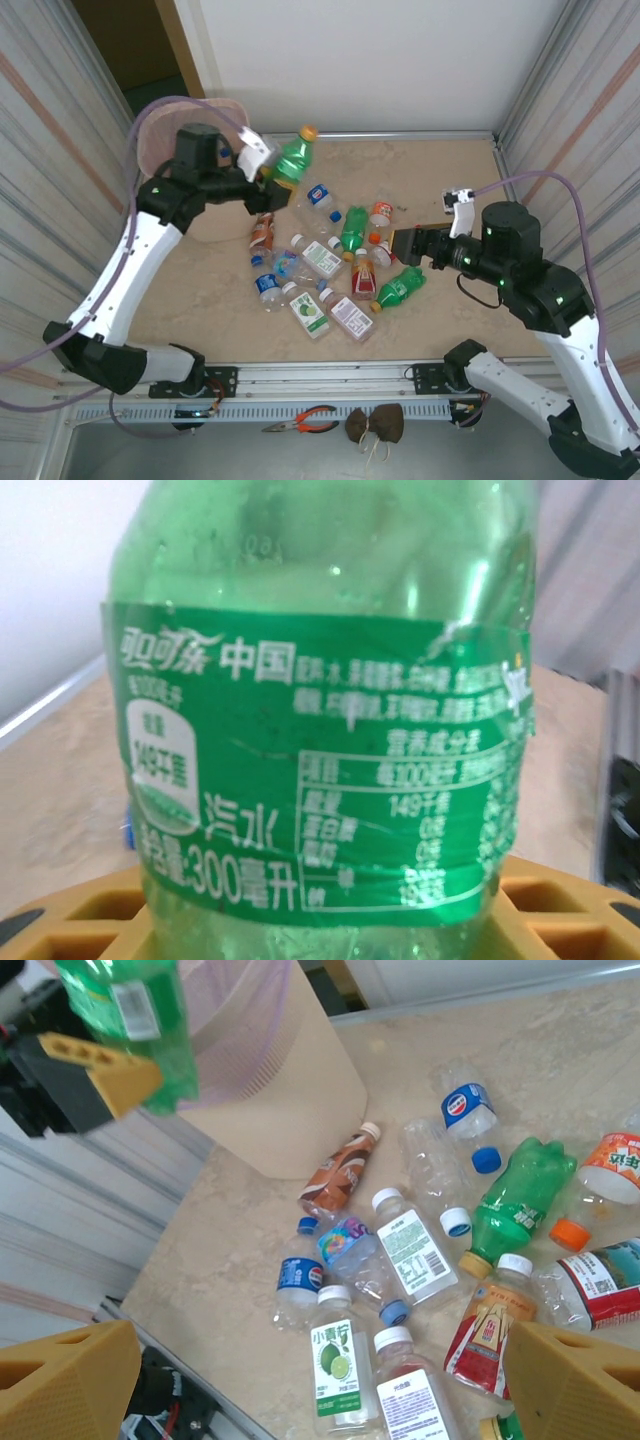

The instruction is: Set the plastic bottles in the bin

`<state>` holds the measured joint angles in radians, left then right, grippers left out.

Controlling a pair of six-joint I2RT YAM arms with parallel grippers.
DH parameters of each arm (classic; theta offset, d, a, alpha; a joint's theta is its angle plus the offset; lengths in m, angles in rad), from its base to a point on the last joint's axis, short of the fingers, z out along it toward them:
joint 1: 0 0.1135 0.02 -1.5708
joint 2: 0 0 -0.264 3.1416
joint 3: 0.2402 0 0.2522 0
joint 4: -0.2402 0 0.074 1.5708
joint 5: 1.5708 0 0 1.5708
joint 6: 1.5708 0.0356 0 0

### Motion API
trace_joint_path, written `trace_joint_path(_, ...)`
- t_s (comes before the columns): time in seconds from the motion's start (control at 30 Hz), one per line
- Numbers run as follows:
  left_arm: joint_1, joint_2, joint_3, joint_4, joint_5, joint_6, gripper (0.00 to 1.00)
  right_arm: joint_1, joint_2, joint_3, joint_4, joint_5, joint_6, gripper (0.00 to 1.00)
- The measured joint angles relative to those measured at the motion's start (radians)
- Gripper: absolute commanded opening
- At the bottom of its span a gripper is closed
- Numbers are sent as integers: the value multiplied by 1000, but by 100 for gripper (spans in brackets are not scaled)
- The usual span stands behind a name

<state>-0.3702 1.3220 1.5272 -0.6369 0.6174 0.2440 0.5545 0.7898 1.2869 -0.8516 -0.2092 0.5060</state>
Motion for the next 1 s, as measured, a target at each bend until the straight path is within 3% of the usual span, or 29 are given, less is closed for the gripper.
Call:
trace_joint_path(0.3, 308, 3, 143, -27, 0, -186, 48, -2, 42, 0, 16, -8, 0, 91)
trace_joint_path(0.47, 441, 81, 261, -93, -11, -270, 46, -5, 58, 0, 24, -23, -3, 91)
trace_joint_path(0.63, 462, 212, 392, -200, -96, -275, 43, -5, 61, 0, 32, -23, -3, 90)
trace_joint_path(1.0, 462, 377, 452, -332, -322, -313, 42, -5, 43, -24, 40, -21, -2, 89)
